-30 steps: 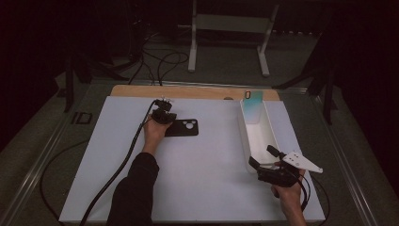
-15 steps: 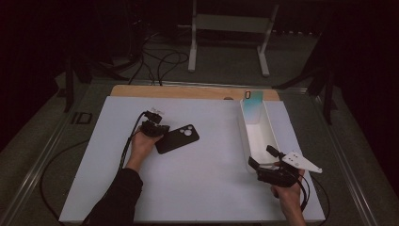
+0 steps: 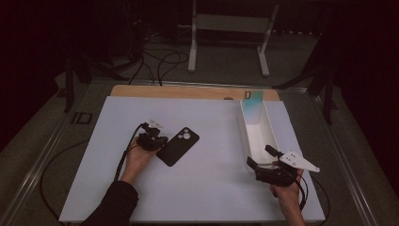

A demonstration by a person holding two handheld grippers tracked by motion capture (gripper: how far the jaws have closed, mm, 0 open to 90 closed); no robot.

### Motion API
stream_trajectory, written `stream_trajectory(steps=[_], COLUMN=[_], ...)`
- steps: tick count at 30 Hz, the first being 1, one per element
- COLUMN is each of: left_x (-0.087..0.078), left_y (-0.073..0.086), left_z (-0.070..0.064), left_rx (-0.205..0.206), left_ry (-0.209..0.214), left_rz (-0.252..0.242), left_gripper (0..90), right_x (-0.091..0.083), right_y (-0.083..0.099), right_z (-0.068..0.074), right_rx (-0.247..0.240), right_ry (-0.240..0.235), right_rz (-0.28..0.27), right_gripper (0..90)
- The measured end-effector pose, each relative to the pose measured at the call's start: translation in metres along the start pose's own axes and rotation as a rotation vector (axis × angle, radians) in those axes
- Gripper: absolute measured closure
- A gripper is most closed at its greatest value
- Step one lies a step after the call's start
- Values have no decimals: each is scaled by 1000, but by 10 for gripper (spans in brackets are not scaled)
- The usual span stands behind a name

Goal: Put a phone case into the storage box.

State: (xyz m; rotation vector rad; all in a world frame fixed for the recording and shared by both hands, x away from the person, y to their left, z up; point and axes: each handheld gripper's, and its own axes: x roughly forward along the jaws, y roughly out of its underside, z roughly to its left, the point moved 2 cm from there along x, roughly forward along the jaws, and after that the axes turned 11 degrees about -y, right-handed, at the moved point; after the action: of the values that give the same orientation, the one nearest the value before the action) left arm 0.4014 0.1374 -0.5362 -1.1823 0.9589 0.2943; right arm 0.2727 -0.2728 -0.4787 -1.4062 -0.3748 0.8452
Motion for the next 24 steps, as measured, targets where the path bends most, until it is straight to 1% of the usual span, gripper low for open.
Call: stream_trajectory(steps=[1, 2, 4, 6, 8, 10, 13, 14, 15, 16, 17, 18, 19, 21, 22, 23, 24], left_x=[-2, -6, -17, -30, -44, -60, -82, -88, -88, -98, -103, -106, -112, -120, -123, -126, -128], left_y=[1, 1, 3, 6, 10, 15, 26, 30, 30, 38, 43, 46, 52, 60, 63, 69, 72], left_z=[0, -1, 0, 1, 1, 0, 0, 1, 1, 2, 3, 4, 4, 6, 7, 7, 8], left_rx=[4, -8, -44, -57, -58, -49, -54, -57, -57, -68, -70, -73, -78, -93, -96, -96, -100], left_ry=[-20, -34, -45, -62, -87, -78, -67, -63, -63, -87, -103, -115, -129, -148, -158, -160, -153], left_rz=[-12, -37, -98, -151, -186, -222, -288, -303, -303, -331, -339, -343, -360, -369, -367, -383, -388], left_gripper=[833, 816, 779, 721, 625, 580, 519, 508, 496, 496, 411, 348, 313, 235, 159, 146, 140], right_x=[0, 0, -1, -1, 0, 0, 1, 1, 1, 1, 1, 1, 1, 2, 2, 2, 2], right_y=[0, 0, 0, 0, 0, 1, 0, 0, 0, -1, -1, -2, -2, -3, -3, -3, -4], right_z=[0, -1, -2, -2, -3, -2, -3, -3, -3, -2, -2, -1, -1, 0, 0, 0, 0], right_rx=[1, 2, 4, 3, 2, -5, -18, -18, -18, -20, -27, -34, -39, -44, -45, -47, -48], right_ry=[0, 1, 2, 2, -3, -6, -15, -23, -23, -26, -28, -33, -33, -33, -31, -25, -19], right_rz=[0, 0, -2, -4, -5, -6, -17, -25, -25, -26, -29, -38, -42, -49, -53, -52, -46], right_gripper=[95, 95, 95, 95, 96, 96, 99, 99, 99, 99, 99, 99, 99, 99, 99, 99, 99])
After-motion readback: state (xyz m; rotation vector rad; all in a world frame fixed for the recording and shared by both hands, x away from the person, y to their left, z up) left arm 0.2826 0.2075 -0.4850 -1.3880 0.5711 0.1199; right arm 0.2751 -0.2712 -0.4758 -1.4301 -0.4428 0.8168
